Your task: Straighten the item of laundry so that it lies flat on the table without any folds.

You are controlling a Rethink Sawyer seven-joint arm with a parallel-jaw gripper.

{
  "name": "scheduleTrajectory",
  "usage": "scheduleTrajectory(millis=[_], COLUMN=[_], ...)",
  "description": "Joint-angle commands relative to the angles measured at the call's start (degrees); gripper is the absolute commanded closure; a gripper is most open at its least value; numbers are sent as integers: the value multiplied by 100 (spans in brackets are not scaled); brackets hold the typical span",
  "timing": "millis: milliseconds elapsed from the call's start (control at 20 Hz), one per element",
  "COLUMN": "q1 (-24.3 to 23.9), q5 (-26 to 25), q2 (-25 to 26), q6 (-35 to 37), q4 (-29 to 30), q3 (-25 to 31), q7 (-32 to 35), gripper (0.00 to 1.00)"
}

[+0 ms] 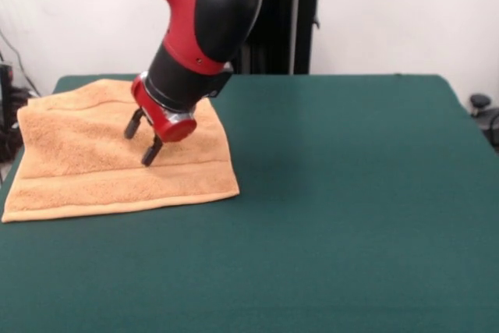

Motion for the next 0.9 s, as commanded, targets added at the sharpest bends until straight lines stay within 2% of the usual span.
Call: scheduleTrajectory(millis=[50, 300, 400, 500, 600, 700, 800, 900], q1=[156, 94, -39, -228, -717, -1402, -1800, -2220], q5=[465, 489, 384, 166, -348, -1074, -1488, -1670], q2=[22, -30, -55, 49, 20, -73, 37, 140], q6=[133, 52, -256, -905, -1582, -1998, -2111, -2015], q4=[-234, -216, -127, -19, 76, 75, -54, -122], q3=[82, 196, 409, 694, 1182, 1730, 1886, 2130], q7=[1506, 1432, 1328, 1291, 1168, 899, 707, 689], gripper=[0, 0, 0, 0, 0, 0, 0, 0])
